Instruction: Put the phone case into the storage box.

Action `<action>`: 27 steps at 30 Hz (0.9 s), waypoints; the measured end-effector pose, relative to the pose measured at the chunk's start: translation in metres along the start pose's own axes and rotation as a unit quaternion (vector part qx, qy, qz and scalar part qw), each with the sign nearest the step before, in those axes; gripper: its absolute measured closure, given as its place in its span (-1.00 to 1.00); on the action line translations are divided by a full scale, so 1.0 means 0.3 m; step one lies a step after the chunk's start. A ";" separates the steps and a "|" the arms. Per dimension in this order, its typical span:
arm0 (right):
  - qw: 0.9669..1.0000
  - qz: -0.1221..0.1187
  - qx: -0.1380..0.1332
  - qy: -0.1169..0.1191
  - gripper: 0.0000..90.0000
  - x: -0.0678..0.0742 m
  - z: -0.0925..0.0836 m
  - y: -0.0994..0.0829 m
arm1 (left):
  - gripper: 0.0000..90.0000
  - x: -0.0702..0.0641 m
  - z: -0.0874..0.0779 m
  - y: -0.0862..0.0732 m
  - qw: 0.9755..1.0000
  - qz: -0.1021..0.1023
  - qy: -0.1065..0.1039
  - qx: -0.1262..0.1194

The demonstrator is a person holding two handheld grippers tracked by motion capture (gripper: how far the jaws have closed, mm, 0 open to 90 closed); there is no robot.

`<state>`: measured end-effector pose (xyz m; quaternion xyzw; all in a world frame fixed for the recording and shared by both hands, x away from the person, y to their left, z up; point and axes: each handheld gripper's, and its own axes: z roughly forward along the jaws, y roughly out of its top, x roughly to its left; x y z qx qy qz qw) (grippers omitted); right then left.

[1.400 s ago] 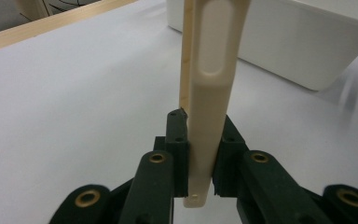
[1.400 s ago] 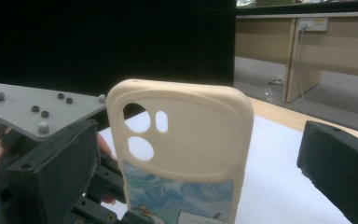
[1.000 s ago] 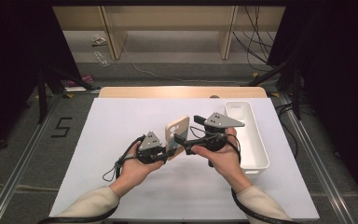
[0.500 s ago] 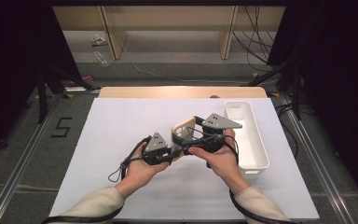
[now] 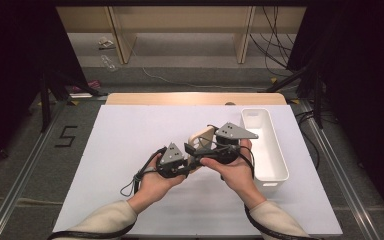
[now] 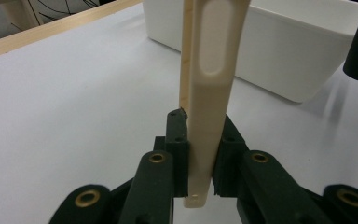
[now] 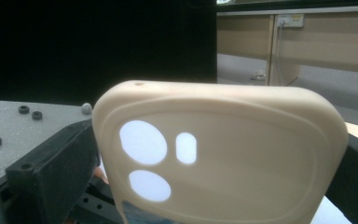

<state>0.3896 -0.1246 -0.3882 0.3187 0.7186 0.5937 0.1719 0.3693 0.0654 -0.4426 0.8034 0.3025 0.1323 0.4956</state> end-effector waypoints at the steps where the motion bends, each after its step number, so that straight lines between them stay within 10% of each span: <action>1: 1.000 0.000 0.000 0.000 -1.00 -0.001 0.000 -0.001 | 0.76 -0.001 0.000 0.000 1.000 -0.001 -0.001 -0.001; 27: 1.000 -0.008 -0.015 -0.014 -0.73 0.008 -0.011 0.000 | 0.75 0.008 -0.006 0.004 1.000 -0.005 -0.001 -0.006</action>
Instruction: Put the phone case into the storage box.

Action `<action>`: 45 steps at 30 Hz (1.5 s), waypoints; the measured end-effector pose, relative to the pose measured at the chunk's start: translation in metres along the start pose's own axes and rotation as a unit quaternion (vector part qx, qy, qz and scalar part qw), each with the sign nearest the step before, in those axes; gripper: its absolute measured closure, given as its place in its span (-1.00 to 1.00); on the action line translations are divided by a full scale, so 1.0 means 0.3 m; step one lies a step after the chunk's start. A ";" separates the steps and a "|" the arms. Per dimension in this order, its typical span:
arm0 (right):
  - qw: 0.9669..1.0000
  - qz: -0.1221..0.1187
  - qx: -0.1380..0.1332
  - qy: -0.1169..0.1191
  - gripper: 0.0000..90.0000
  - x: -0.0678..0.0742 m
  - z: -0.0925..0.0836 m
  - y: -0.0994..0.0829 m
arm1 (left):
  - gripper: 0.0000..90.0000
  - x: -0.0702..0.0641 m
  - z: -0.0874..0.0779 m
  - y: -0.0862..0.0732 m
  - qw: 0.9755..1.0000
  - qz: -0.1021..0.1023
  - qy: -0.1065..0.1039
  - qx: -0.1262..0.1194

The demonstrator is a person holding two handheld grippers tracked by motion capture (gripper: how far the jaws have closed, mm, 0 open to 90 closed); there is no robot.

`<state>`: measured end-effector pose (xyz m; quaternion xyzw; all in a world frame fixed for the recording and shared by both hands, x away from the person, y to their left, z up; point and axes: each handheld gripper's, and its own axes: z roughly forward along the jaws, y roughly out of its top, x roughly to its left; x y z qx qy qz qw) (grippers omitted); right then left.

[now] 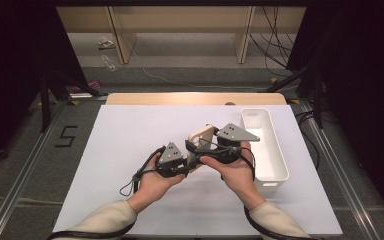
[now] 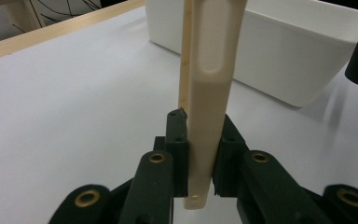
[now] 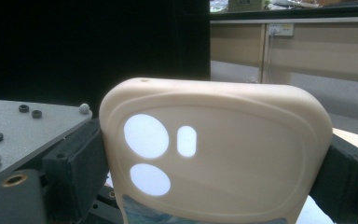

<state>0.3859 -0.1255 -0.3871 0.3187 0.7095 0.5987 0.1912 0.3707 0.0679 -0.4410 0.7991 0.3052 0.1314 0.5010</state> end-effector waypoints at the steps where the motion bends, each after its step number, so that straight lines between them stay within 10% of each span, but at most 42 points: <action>1: 1.000 -0.001 0.000 0.000 -0.73 0.000 0.000 0.000 | 0.75 0.001 0.000 0.000 1.000 0.000 0.000 0.001; 32: 1.000 0.013 0.004 -0.008 -0.71 0.006 -0.007 0.008 | 0.60 -0.007 -0.002 -0.002 0.999 0.033 -0.014 0.005; 45: 1.000 0.017 -0.001 -0.015 -0.71 -0.007 -0.021 0.019 | -0.50 -0.017 -0.023 -0.003 0.998 0.054 -0.002 0.045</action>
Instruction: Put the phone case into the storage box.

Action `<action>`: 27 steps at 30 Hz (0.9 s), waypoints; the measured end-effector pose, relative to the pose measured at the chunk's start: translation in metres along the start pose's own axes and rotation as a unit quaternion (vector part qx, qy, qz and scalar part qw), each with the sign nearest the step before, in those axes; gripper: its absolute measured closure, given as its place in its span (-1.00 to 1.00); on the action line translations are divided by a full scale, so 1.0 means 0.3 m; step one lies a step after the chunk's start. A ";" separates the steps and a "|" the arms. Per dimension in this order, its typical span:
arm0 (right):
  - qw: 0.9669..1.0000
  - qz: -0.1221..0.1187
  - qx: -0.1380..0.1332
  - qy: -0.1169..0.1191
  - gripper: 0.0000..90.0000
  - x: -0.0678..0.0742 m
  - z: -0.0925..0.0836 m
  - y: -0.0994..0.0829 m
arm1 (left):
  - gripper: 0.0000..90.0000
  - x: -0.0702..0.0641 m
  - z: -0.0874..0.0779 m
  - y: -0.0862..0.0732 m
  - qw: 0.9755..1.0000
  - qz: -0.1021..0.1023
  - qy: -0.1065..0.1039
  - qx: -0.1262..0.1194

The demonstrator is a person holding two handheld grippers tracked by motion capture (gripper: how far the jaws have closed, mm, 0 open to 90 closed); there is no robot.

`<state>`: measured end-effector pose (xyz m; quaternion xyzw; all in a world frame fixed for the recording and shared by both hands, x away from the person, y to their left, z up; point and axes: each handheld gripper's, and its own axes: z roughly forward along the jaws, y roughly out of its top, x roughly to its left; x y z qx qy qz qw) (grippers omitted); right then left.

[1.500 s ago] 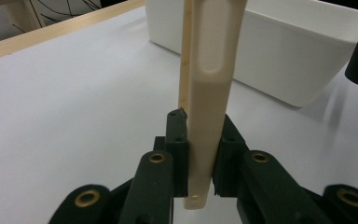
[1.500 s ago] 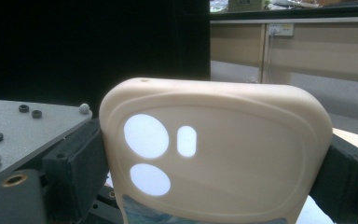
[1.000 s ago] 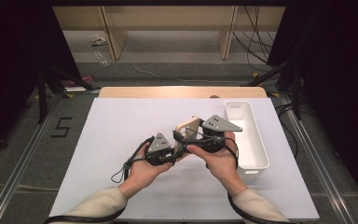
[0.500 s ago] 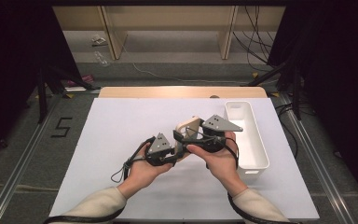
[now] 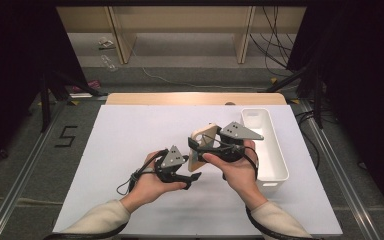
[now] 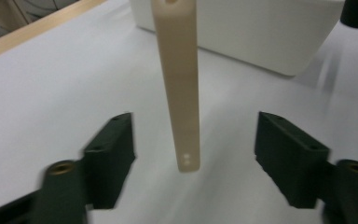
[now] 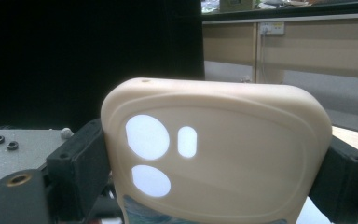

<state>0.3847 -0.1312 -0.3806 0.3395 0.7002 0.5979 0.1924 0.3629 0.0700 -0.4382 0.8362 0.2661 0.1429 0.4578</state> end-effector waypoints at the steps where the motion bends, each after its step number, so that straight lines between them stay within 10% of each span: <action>1: 1.000 0.000 0.000 0.000 -0.71 -0.001 -0.001 0.001 | -0.59 0.001 -0.004 0.000 1.000 -0.002 0.002 0.001; 9: 1.000 0.002 -0.005 -0.004 -0.71 -0.011 -0.010 0.009 | -1.00 0.018 -0.039 -0.005 1.000 0.007 0.011 0.016; 27: 1.000 0.004 -0.008 -0.009 -0.71 -0.020 -0.020 0.018 | -1.00 0.061 -0.127 -0.063 1.000 -0.001 0.020 0.008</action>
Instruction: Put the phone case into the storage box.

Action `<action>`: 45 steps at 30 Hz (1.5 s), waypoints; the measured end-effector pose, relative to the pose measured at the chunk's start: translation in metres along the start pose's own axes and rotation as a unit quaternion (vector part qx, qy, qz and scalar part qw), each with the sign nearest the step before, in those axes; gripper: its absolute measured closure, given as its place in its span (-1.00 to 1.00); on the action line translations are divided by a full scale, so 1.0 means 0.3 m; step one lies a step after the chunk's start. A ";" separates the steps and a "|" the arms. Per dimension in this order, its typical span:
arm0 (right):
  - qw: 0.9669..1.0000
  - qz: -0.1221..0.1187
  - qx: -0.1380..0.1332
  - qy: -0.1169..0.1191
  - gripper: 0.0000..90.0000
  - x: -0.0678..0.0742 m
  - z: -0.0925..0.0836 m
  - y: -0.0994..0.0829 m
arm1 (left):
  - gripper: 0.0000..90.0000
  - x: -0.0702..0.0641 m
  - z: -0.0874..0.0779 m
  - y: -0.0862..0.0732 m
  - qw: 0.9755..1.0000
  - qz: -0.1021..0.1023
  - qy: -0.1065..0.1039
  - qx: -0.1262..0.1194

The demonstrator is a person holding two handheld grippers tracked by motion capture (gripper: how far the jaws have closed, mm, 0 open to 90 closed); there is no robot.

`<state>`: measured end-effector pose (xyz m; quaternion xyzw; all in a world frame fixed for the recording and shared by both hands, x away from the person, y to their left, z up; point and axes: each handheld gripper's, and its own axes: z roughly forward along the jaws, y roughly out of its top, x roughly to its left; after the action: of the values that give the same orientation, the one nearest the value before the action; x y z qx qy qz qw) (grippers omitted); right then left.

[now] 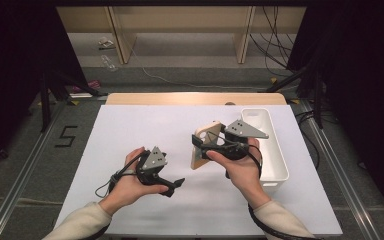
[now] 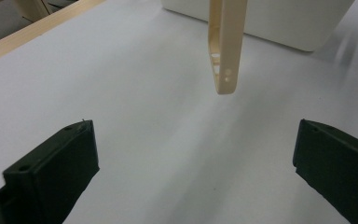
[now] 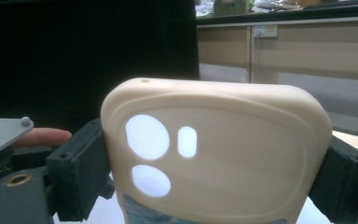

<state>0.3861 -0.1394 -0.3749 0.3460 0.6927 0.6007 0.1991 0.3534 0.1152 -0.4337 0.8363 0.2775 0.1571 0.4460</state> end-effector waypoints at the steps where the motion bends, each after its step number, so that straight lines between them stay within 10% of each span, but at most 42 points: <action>1: 1.000 0.001 0.000 0.000 -0.71 0.000 -0.002 0.002 | -1.00 0.002 -0.005 -0.004 1.000 0.000 0.001 0.001; 45: 0.999 0.006 -0.023 -0.026 -0.71 -0.056 -0.052 0.054 | -1.00 0.042 -0.100 -0.083 0.999 -0.013 0.029 -0.007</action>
<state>0.3907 -0.1615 -0.3583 0.3609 0.6715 0.6081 0.2215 0.3401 0.1538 -0.4375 0.8244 0.3002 0.1770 0.4460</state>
